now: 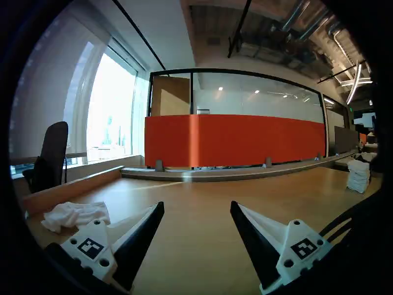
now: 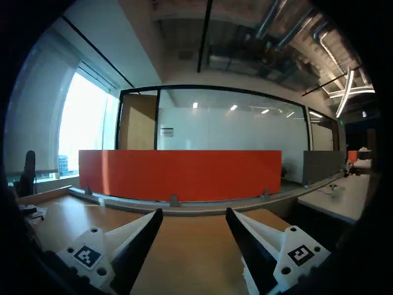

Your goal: Fold towel

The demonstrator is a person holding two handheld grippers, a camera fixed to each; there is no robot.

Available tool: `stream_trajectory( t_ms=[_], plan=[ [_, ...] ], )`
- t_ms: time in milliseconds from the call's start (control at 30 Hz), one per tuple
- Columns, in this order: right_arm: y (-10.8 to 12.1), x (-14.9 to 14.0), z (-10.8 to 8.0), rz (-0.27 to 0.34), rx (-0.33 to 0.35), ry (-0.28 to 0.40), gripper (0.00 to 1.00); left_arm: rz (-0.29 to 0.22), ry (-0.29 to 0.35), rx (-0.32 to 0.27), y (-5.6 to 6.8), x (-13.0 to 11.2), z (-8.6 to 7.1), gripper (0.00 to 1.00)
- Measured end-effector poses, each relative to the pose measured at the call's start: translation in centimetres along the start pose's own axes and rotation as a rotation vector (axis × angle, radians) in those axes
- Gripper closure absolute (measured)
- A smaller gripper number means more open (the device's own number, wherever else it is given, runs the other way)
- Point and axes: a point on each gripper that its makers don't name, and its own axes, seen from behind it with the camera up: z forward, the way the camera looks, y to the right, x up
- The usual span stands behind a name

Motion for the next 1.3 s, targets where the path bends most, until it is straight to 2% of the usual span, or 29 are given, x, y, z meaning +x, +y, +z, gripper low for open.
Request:
stream_trajectory(
  t_ms=[333, 500, 700, 1300],
  plan=[
    [0.1, -6.4, -0.6, 0.005, 0.024, -0.014, 0.00, 0.000, 0.000, 0.000, -0.1, 0.0, 0.0, 0.00],
    [0.0, -8.8, -0.7, 0.035, 0.032, -0.025, 0.00, 0.001, 0.000, 0.000, -0.1, 0.0, 0.0, 0.00],
    [0.4, -11.6, -0.5, 0.029, 0.021, -0.043, 0.00, 0.000, 0.000, 0.000, -0.1, -0.1, 0.0, 0.00],
    [-0.3, -13.7, -0.4, 0.020, 0.034, -0.055, 0.00, 0.001, 0.000, 0.000, -0.1, -0.1, 0.0, 0.00]
  ],
)
